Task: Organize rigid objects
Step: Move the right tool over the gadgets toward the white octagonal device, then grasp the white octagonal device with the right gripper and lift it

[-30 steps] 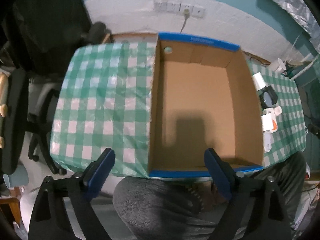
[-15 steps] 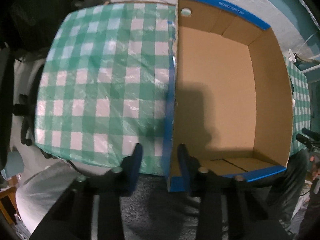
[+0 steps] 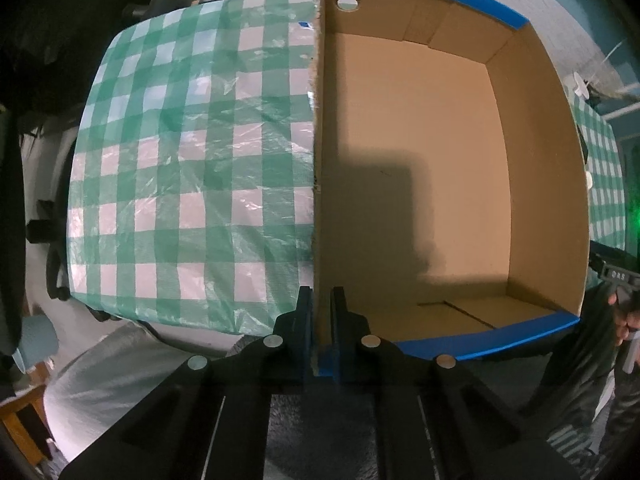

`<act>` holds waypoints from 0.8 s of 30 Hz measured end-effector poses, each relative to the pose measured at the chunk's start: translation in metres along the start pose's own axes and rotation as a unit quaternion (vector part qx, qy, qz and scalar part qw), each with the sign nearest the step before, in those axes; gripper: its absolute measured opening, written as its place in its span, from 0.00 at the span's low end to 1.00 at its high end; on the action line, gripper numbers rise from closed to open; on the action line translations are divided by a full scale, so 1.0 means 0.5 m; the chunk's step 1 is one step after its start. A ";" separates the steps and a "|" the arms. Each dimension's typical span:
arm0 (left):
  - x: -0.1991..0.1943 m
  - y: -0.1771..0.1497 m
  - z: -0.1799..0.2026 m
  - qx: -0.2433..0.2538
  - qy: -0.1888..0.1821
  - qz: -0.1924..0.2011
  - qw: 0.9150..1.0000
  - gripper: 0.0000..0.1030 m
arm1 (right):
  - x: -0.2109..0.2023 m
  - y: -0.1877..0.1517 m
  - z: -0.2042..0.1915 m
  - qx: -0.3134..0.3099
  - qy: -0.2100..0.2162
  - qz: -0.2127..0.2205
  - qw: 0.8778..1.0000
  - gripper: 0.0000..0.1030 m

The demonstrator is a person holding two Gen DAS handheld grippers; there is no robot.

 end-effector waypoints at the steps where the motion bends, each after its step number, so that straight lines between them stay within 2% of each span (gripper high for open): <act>1: -0.001 0.001 0.002 0.003 0.005 0.000 1.000 0.08 | 0.008 0.002 0.000 0.005 -0.004 -0.003 1.000 0.93; 8: 0.002 -0.003 0.003 0.007 0.009 -0.004 1.000 0.08 | 0.055 0.010 -0.019 0.012 0.006 -0.019 1.000 0.74; 11: 0.004 -0.008 0.005 0.010 0.012 -0.007 1.000 0.08 | 0.067 0.017 -0.010 0.002 0.008 -0.009 1.000 0.66; 12: 0.005 -0.008 0.007 0.012 0.013 -0.007 1.000 0.08 | 0.067 0.016 -0.013 -0.003 0.013 -0.009 1.000 0.60; 24: 0.008 -0.033 0.039 0.034 0.005 -0.013 0.999 0.08 | 0.062 -0.017 -0.008 -0.034 0.010 -0.002 0.999 0.52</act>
Point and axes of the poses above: each gripper's, at about its wrist camera, not at the fingertips, and x roughly the way its jaws point, z to its right, y to its top, the point moved 9 cm from there along x, roughly the way its jaws point, and after that the axes turned 10 degrees about x, right-handed, at the moved point
